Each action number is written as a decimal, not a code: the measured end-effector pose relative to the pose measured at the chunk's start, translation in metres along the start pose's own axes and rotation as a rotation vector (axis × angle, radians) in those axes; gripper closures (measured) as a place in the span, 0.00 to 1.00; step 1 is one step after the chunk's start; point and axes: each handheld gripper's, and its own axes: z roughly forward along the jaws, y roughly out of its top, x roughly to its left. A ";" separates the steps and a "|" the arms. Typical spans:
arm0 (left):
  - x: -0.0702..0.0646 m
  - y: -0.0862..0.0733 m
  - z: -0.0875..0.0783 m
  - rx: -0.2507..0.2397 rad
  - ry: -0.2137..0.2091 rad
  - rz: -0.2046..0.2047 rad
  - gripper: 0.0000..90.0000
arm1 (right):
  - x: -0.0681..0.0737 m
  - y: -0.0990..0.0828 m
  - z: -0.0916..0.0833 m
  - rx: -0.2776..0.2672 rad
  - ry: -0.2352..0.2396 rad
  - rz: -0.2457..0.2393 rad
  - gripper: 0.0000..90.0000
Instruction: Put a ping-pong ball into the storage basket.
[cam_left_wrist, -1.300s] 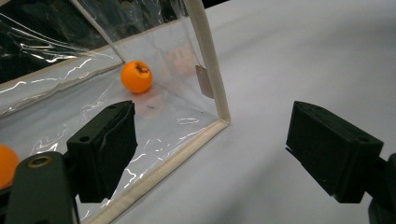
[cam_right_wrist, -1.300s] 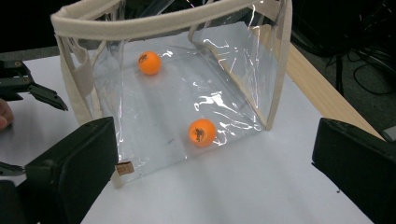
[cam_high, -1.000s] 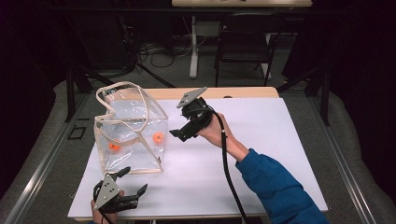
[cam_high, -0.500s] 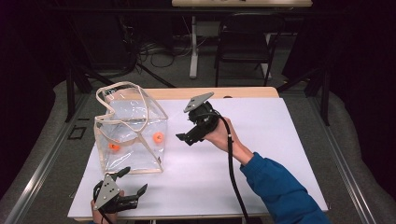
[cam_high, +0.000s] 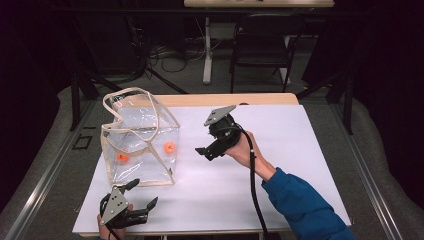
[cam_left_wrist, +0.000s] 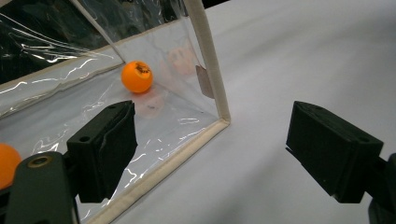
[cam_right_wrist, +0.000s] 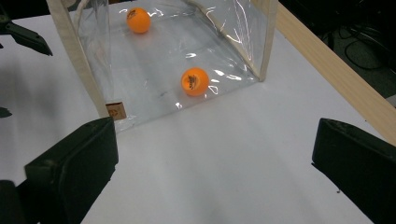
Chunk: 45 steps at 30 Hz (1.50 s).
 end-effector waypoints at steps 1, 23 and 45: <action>0.000 0.000 0.000 0.001 -0.001 0.001 0.18 | 0.000 -0.002 0.000 0.000 -0.003 -0.002 0.00; 0.000 0.000 0.000 0.003 0.003 0.000 0.18 | 0.002 -0.032 -0.010 0.009 -0.018 0.019 0.00; 0.000 0.000 0.000 0.003 0.004 0.004 0.18 | 0.002 -0.064 -0.023 0.003 -0.036 0.062 0.00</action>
